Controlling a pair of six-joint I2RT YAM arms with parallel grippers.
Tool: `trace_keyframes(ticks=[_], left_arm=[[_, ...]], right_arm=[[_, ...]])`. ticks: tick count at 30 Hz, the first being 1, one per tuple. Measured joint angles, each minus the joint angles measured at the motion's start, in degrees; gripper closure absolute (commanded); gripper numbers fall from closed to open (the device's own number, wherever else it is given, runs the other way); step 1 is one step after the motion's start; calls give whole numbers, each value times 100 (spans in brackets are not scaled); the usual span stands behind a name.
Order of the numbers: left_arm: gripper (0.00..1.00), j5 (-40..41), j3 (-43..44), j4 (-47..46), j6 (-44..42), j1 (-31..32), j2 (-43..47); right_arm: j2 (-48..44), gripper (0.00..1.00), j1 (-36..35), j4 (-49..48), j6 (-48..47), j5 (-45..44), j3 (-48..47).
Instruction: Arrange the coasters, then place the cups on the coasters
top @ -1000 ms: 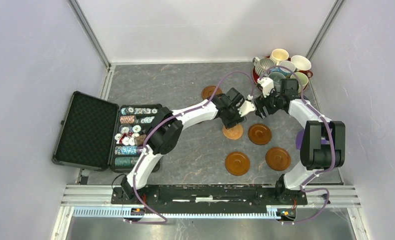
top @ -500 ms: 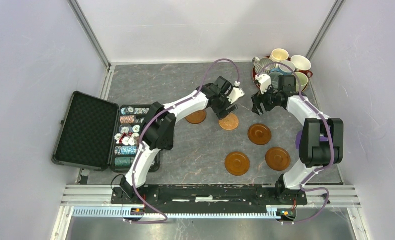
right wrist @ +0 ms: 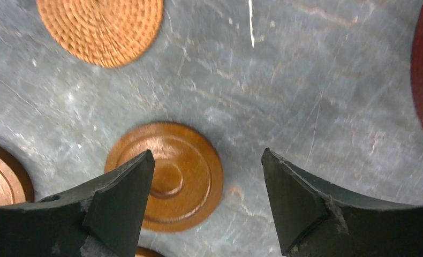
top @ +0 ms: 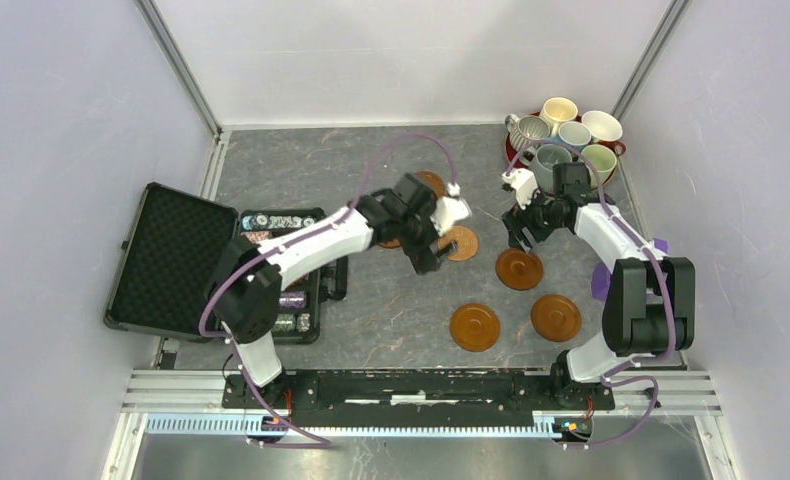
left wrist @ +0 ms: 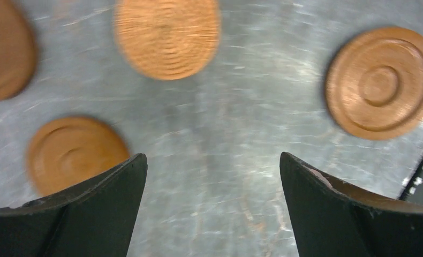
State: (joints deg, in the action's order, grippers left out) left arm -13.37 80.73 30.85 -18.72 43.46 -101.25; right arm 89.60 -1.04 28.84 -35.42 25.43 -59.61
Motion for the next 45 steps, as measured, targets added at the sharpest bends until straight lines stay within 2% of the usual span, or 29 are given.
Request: trace_keyframes(ticks=[7, 15, 22, 32, 37, 45], left_arm=[[0, -24, -402, -330, 111, 1276, -280], [0, 271, -374, -820, 247, 1827, -728], [4, 433, -267, -1043, 433, 1965, -1241], [27, 446, -251, -990, 380, 2092, -1355], [33, 452, -710, -1023, 175, 2055, -1019], [34, 380, -1523, -951, -114, 1486, -376]], right_arm=[[-85, 20, 306, 302, -352, -365, 315], [-105, 25, 297, 269, -474, -564, 802], [-105, 29, 297, 44, -446, -717, 1045], [-17, 41, 275, -343, -295, -726, 1104], [162, 50, 103, -476, -170, -769, 981], [911, 53, -225, -970, 136, -1027, 221]])
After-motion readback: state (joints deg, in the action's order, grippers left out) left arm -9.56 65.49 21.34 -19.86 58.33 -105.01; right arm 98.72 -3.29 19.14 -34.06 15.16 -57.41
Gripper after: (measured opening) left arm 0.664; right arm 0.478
